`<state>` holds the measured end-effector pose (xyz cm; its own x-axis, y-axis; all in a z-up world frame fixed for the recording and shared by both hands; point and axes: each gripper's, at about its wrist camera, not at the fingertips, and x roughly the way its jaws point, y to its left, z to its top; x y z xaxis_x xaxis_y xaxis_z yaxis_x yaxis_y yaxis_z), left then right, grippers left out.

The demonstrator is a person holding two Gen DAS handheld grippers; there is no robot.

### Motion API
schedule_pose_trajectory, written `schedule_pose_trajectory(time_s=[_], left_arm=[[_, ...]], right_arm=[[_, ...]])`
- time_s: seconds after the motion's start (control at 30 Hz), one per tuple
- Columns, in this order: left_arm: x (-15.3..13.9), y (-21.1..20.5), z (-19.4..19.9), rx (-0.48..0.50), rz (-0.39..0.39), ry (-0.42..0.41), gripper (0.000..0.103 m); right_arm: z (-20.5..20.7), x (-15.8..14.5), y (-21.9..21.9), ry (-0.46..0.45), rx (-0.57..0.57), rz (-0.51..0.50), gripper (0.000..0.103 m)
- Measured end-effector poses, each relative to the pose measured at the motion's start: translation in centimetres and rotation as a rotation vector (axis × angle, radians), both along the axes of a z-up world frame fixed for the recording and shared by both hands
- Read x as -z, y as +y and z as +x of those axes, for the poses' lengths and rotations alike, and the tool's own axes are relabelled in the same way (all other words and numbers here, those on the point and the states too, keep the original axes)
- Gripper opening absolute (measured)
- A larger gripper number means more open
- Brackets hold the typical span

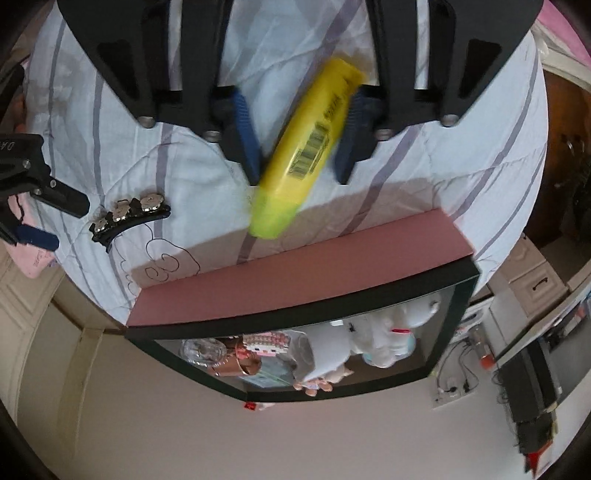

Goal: Organize rigid objects
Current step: 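Lower the left tool onto the yellow highlighter and grasp it, then carry the highlighter into the pink box and release it with the left tool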

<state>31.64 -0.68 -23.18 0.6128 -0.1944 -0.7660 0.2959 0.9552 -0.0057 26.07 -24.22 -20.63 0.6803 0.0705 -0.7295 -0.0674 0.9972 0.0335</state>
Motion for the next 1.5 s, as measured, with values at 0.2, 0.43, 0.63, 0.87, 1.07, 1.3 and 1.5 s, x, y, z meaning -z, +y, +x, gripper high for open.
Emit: schedule_pose_trajectory(time_s=[0.2,0.43,0.63,0.87,1.07,1.3,1.5], left_arm=[[-0.3,2.0,-1.4,-0.141,-0.026,-0.025,0.026],[0.2,4.5,-3.1,-0.312,0.041,-0.028,0.026],[0.5,5.3,-3.4,-0.301,0.017,-0.019,0.026],[0.8,5.2,-2.8,-0.282,0.009,-0.010,0.044],[0.8,5.0,-3.5,-0.247,0.009,-0.037,0.027],[0.3,5.1,-4.0,-0.219,0.002,-0.052,0.027],[-1.5,6.0,-3.6,-0.213,-0.023,-0.084,0.027]], right_arm=[[-0.2,-0.3,-0.1,-0.007,0.003,0.005,0.103],[-0.2,-0.6,0.1,0.003,0.037,0.037,0.103],[-1.2,-1.2,2.4,-0.003,0.027,0.156,0.103],[-0.9,-1.3,2.8,-0.005,0.042,0.151,0.103],[-0.5,-1.9,1.2,-0.015,0.104,0.163,0.103],[-0.6,-1.8,2.6,-0.008,0.071,0.160,0.103],[0.2,-3.0,2.2,-0.039,0.090,0.121,0.103]])
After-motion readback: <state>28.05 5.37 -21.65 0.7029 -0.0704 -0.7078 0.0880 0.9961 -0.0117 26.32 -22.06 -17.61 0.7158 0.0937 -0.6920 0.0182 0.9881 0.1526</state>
